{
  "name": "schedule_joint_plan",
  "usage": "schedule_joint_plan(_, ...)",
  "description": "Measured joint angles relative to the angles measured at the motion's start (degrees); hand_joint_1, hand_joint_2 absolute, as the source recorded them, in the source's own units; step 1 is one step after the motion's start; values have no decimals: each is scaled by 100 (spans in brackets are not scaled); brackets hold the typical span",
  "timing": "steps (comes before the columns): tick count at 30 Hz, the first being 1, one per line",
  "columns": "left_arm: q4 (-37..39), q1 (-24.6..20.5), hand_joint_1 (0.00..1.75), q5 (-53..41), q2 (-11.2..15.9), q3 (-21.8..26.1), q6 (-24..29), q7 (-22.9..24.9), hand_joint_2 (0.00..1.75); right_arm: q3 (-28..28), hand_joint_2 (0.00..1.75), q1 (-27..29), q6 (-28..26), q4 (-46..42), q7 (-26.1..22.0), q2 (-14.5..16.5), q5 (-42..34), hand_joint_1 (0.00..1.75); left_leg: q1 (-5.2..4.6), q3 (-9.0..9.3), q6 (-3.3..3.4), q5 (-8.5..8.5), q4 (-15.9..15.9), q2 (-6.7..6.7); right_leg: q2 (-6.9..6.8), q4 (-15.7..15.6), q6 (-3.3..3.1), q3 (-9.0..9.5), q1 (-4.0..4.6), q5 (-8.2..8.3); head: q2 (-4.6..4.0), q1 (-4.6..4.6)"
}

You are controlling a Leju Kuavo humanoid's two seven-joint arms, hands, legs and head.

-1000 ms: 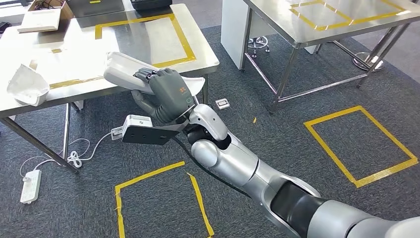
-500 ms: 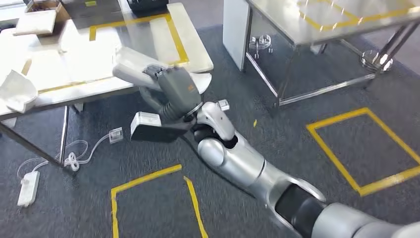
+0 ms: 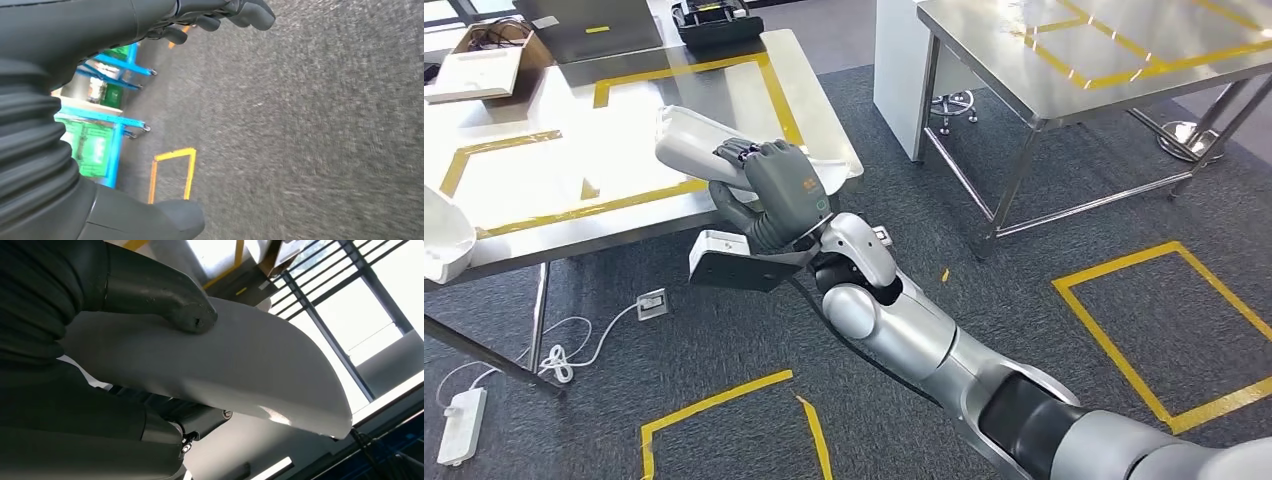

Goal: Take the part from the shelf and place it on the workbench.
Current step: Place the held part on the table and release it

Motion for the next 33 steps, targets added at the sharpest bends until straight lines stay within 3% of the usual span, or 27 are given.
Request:
schedule_joint_plan(2,3,-22,0,1,-17,1,-19,13,175,-11,175,-49,-10,-35,1,13,4,175,29,159,-36,-58,13,-46,17,198,-5,99,52,85,0,4)
schedule_joint_plan(3,4,-45,0,1,-28,1,-28,13,175,-16,175,-78,-19,-52,-4,14,7,175,47,260,-37,-131,33,-53,10,558,3,-29,59,245,0,5)
schedule_joint_plan(4,5,-74,0,1,-40,1,-33,9,175,-16,175,-103,-23,-61,-7,14,8,175,49,375,-11,-217,58,-58,-6,1013,18,-306,59,376,0,5)
schedule_joint_plan(5,5,-94,0,1,-48,1,-37,5,175,-16,175,-103,-19,-66,-5,14,9,175,46,490,25,-329,69,-69,-23,1472,34,-647,57,399,0,3)
schedule_joint_plan(6,6,-107,0,1,-53,1,-37,3,175,-15,175,-89,-19,-66,-5,14,9,175,31,608,59,-453,72,-75,-36,1809,44,-1010,67,263,0,1)
schedule_joint_plan(7,8,-109,0,1,-55,1,-37,3,175,-14,175,-74,-14,-66,-4,13,9,175,13,732,88,-574,68,-88,-39,1995,46,-1342,80,2,0,7)
schedule_joint_plan(9,11,-87,0,1,-55,1,-37,11,175,-14,175,-48,-13,-65,0,7,9,175,-47,1022,140,-827,61,-124,-38,2001,-5,-1879,119,-561,0,12)
schedule_joint_plan(10,13,-73,0,0,-54,1,-37,14,175,-14,175,-36,-13,-64,-1,1,9,175,-89,1182,167,-953,58,-143,-33,1854,-69,-2072,150,-652,0,12)
schedule_joint_plan(11,13,-63,0,1,-53,1,-37,15,175,-14,175,-22,-13,-61,-1,-9,9,175,-138,1351,193,-1082,53,-159,-20,1623,-160,-2225,195,-504,0,11)
schedule_joint_plan(12,27,-48,0,1,-75,1,-38,15,175,-13,175,2,-14,-53,-2,-25,9,175,-172,1500,217,-1211,48,-171,41,1312,-285,-2329,224,7,0,-14)
schedule_joint_plan(13,37,-48,0,2,-89,2,-38,14,175,-13,175,27,-16,-45,-1,-44,9,175,-194,1633,226,-1342,47,-199,103,967,-379,-2371,246,669,0,-54)
schedule_joint_plan(14,45,-50,0,2,-106,2,-41,14,175,-14,175,45,-14,-38,2,-61,8,175,-183,1742,214,-1463,28,-225,159,695,-417,-2346,261,1230,0,-99)
schedule_joint_plan(15,48,-53,0,4,-118,4,-43,14,175,-16,175,45,-16,-43,2,-72,8,175,-156,1857,193,-1544,23,-251,206,477,-435,-2272,269,1625,0,-136)
schedule_joint_plan(16,37,-69,0,6,-109,5,-44,14,175,-19,175,11,-19,-58,-1,-74,8,175,-131,1926,159,-1544,63,-271,203,346,-405,-2162,286,1707,0,-149)
schedule_joint_plan(18,16,-95,0,7,-102,7,-42,10,175,-23,175,-81,-24,-91,-6,-56,9,175,-135,1792,79,-1278,493,-241,174,192,-373,-1879,245,1585,0,-118)
schedule_joint_plan(20,9,-128,0,3,-104,6,-39,3,175,-21,175,-111,-17,-98,-7,-40,9,175,-112,1284,-47,-997,1225,-152,121,64,-330,-1545,139,1431,0,-97)
schedule_joint_plan(21,13,-134,0,2,-113,5,-38,1,175,-20,175,-103,-13,-97,-5,-38,9,175,-57,1025,-116,-1044,1499,-101,92,16,-302,-1378,92,1339,0,-96)
schedule_joint_plan(23,13,-131,0,-1,-97,5,-51,-5,175,-17,175,-94,-3,-95,-3,-38,9,175,85,603,-264,-1552,1669,-40,66,-44,-220,-1076,-28,1158,0,-98)
schedule_joint_plan(24,13,-123,0,-5,-94,5,-78,-33,175,-17,175,-93,9,-94,-8,-40,9,175,159,467,-355,-1847,1590,-19,62,-59,-173,-932,-98,1059,0,-98)
schedule_joint_plan(25,13,-116,0,-9,-91,5,-109,-75,175,-17,175,-86,28,-92,-17,-42,9,175,236,380,-456,-2027,1413,4,65,-67,-117,-785,-173,935,0,-100)
schedule_joint_plan(26,13,-107,0,-14,-90,5,-139,-124,175,-16,175,-75,48,-89,-27,-43,9,175,315,333,-555,-2006,1150,35,67,-64,-49,-638,-249,799,0,-100)
schedule_joint_plan(27,16,-86,0,-18,-92,5,-160,-162,175,-15,175,-57,64,-84,-38,-43,9,175,397,315,-649,-1674,804,82,66,-51,34,-519,-299,650,0,-106)
schedule_joint_plan(28,29,-66,0,-21,-104,5,-167,-186,175,-14,175,-36,74,-74,-46,-44,9,175,473,290,-713,-1140,434,157,67,7,119,-407,-341,490,0,-142)
schedule_joint_plan(29,39,-52,0,-24,-105,5,-175,-197,175,-14,175,-22,78,-65,-53,-48,9,175,516,266,-720,-625,228,228,69,60,201,-348,-351,339,0,-169)
schedule_joint_plan(30,46,-43,0,-25,-102,5,-182,-203,175,-13,175,-9,80,-57,-63,-52,8,175,536,219,-683,-249,155,273,63,95,278,-311,-353,207,0,-194)
schedule_joint_plan(31,49,-49,0,-26,-99,6,-187,-208,175,-11,175,-5,82,-52,-73,-57,8,175,526,157,-612,-131,209,295,54,102,341,-262,-365,108,0,-211)
schedule_joint_plan(33,31,-64,0,-26,-85,7,-185,-212,175,-9,175,-12,80,-52,-86,-60,6,175,498,106,-450,-281,402,247,13,19,426,-160,-396,-3,0,-164)
